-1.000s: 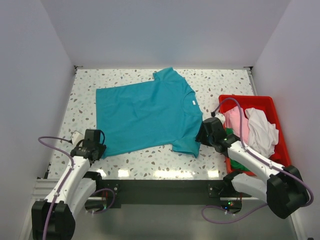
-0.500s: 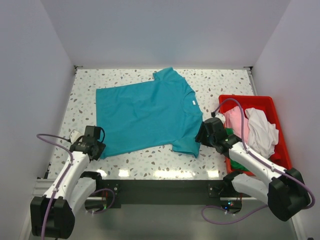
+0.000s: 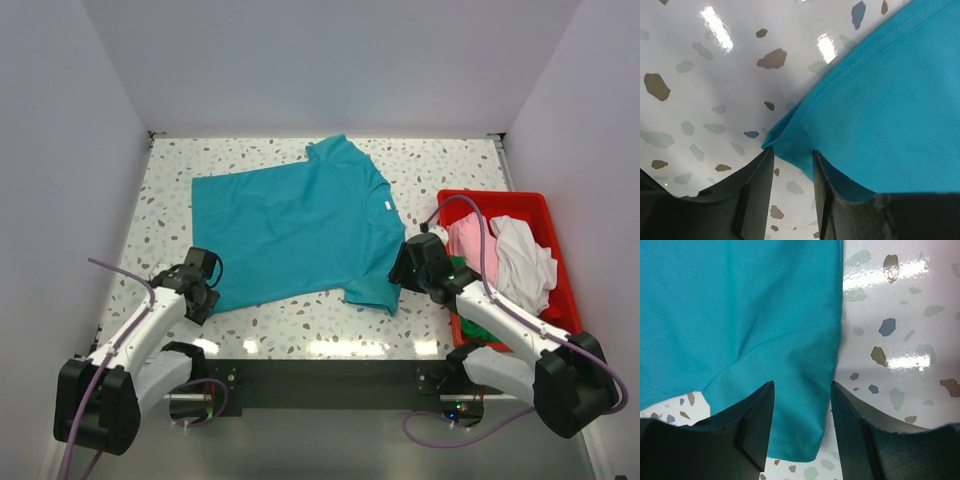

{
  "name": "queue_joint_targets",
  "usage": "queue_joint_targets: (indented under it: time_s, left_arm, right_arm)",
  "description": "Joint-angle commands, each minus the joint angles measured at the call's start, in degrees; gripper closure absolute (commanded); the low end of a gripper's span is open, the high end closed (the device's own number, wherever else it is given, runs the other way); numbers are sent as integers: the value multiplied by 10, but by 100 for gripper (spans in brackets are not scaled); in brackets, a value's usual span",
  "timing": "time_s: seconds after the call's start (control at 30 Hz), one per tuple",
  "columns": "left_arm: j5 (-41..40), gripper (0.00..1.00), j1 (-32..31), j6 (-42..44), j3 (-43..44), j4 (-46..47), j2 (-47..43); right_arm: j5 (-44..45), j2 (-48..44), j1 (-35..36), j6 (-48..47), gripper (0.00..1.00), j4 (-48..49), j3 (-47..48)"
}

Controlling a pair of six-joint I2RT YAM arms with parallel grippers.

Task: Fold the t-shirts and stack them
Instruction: Flatten the tshirt out

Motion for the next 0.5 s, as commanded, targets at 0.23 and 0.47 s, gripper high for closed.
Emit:
queue_joint_targets:
  time_s: [0.23,0.47]
  left_arm:
    - [-32,61,-37,-80,4,-15,47]
    - [-82,71,-37,-73,17,-17,68]
  right_arm:
    - [2,-2,2,-13,47,0,20]
    - [-5,-35,2,-24,46,-30,21]
